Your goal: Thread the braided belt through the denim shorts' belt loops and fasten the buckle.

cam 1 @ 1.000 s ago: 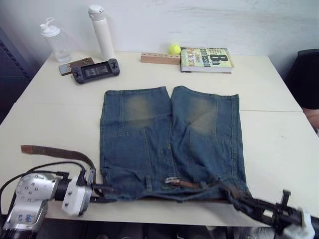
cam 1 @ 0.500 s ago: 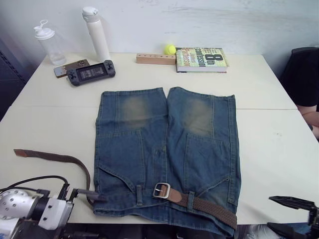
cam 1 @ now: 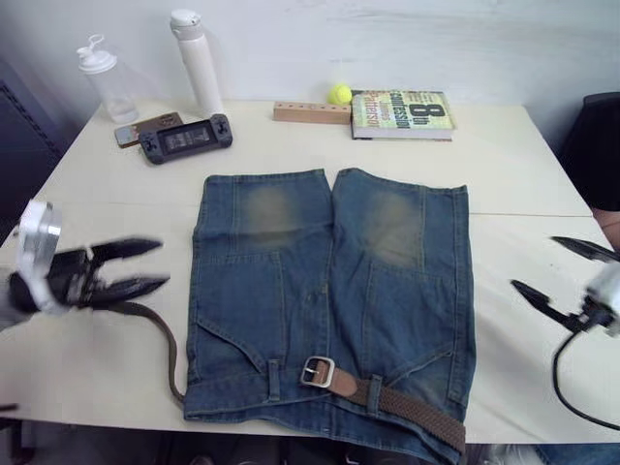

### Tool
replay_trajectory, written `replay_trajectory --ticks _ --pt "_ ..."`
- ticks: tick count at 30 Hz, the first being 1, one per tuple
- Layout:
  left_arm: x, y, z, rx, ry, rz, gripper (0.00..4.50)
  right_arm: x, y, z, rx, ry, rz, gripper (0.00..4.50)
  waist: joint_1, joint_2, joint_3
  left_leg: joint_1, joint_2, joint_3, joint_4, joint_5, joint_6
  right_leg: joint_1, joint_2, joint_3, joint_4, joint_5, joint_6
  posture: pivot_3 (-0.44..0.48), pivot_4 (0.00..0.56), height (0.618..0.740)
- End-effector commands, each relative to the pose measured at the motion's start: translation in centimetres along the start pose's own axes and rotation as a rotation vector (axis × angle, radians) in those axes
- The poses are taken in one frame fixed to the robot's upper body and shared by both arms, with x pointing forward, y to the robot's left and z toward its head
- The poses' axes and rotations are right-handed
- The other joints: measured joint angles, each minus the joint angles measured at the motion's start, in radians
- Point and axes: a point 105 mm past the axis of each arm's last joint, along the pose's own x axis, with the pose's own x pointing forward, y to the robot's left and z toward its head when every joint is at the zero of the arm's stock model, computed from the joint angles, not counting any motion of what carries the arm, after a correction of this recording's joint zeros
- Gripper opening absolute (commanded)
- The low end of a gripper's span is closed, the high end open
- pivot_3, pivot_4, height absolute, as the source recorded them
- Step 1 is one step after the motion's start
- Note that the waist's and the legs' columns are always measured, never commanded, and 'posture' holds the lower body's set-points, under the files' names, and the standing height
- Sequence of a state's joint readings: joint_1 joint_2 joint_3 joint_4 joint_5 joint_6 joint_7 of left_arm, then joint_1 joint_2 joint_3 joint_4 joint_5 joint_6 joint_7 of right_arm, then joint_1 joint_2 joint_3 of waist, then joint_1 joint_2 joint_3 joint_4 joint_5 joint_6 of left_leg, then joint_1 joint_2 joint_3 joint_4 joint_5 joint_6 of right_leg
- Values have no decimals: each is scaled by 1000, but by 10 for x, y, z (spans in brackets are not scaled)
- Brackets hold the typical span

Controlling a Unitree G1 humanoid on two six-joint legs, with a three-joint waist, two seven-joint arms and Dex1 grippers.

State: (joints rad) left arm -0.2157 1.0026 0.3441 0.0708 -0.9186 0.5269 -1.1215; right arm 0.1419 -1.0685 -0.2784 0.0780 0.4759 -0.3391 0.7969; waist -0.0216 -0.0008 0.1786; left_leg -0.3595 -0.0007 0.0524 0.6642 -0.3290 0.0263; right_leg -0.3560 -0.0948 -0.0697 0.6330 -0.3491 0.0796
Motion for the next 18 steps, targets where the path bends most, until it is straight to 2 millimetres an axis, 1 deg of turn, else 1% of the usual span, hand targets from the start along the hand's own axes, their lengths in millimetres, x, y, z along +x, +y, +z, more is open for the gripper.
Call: replay_trajectory --ticks 1,3,4,6,7,8,10,11,13,14,15,17,18 --pt "33 16 -10 -28 53 99 4382 28 28 19 73 28 223 4500 0 0 0 -1 0 0 1 0 0 -1 0 0 3 0 0 0 150 738" --pt "57 20 -23 -25 133 136 4382 41 46 24 114 59 349 4500 1 -1 0 -2 0 0 1 0 0 -2 1 0 5 1 1 0 150 738" --pt "65 23 -28 -25 165 159 4382 45 53 26 133 77 398 4500 0 -1 1 -3 0 0 2 0 0 -3 1 0 5 1 2 0 150 738" --pt "88 18 -36 -25 224 142 4382 62 57 39 186 73 449 4500 -1 -2 1 -9 -1 0 4 1 1 -6 1 0 4 2 3 0 150 738" --pt "94 16 -37 -23 241 131 4382 67 58 44 206 72 463 4500 -3 -2 1 -11 -1 0 6 1 2 -8 1 0 5 2 4 0 150 738" --pt "107 12 -45 20 297 94 4382 76 67 49 173 97 531 4500 -4 -3 1 -12 -1 0 7 1 2 -8 1 0 5 2 4 0 150 738" --pt "123 12 -62 129 414 74 4382 87 78 43 110 179 605 4500 -3 -3 1 -13 -1 0 10 1 2 -9 1 0 6 2 4 0 150 738" --pt "130 14 -65 142 427 74 4382 93 79 37 79 218 609 4500 -1 -3 1 -13 -1 0 10 1 2 -9 1 0 5 2 4 0 150 738" --pt "136 14 -73 187 496 32 4382 106 72 29 98 260 576 4500 3 -4 2 -13 -1 0 10 1 2 -9 1 0 5 2 4 0 150 738" --pt "136 11 -79 178 543 -1 4382 110 72 25 113 283 578 4500 4 -4 2 -15 -1 0 11 1 2 -11 1 0 5 2 4 0 150 738" --pt "135 10 -84 168 582 -20 4382 112 74 23 123 296 593 4500 4 -4 2 -17 -2 0 11 1 2 -12 1 0 6 2 4 0 150 738" --pt "130 13 -94 176 660 -23 4382 117 79 11 131 338 599 4500 5 -4 1 -26 -2 0 17 2 3 -21 1 0 12 2 4 0 150 738" --pt "128 13 -100 173 701 -28 4382 119 84 4 132 354 604 4500 4 -5 1 -27 -2 -1 18 2 3 -22 1 -1 12 2 4 0 150 738"
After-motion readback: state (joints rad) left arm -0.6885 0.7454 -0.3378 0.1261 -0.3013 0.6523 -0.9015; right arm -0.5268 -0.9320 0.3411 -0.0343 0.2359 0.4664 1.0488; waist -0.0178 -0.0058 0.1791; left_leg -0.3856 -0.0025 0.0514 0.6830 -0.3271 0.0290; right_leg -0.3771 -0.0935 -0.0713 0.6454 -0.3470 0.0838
